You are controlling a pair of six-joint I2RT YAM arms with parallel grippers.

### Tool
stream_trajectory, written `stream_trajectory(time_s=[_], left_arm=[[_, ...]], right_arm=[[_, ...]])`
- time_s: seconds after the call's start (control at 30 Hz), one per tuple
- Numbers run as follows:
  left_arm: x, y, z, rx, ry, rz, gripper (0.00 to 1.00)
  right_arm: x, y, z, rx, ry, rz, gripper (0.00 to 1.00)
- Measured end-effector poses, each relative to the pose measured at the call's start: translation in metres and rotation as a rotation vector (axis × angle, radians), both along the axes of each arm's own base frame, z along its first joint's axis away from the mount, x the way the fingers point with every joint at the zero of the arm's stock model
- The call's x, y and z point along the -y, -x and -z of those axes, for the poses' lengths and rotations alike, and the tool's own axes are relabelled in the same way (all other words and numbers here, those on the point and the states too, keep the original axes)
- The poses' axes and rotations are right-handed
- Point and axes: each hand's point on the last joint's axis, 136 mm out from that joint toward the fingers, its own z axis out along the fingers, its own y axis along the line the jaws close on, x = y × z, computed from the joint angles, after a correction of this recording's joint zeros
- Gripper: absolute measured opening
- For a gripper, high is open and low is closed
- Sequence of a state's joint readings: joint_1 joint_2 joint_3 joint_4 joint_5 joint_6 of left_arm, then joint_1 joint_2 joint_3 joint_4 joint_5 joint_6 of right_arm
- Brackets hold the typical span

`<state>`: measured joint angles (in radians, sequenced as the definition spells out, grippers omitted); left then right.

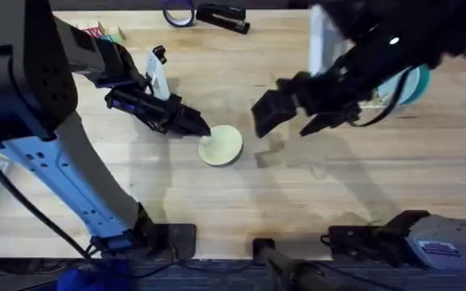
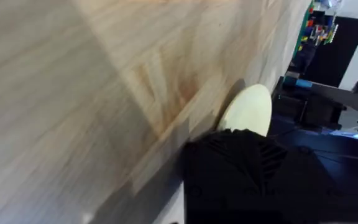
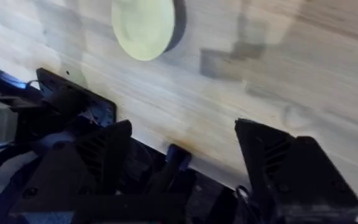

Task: Pick up the plates from the table one by one and place each into a slot on the dish rack.

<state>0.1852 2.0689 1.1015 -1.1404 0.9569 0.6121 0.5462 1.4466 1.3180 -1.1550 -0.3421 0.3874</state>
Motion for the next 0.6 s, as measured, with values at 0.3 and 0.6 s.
stream_trajectory(time_s=[0.3, 0.6], left_arm=[[0.000, 0.000, 0.000, 0.000, 0.000, 0.000, 0.042], [0.000, 0.000, 0.000, 0.000, 0.000, 0.000, 0.042]], right_arm=[[-0.042, -0.008, 0.036, -0.069, -0.045, -0.023, 0.995], [-0.060, -0.007, 0.058, -0.123, -0.122, -0.034, 0.995]])
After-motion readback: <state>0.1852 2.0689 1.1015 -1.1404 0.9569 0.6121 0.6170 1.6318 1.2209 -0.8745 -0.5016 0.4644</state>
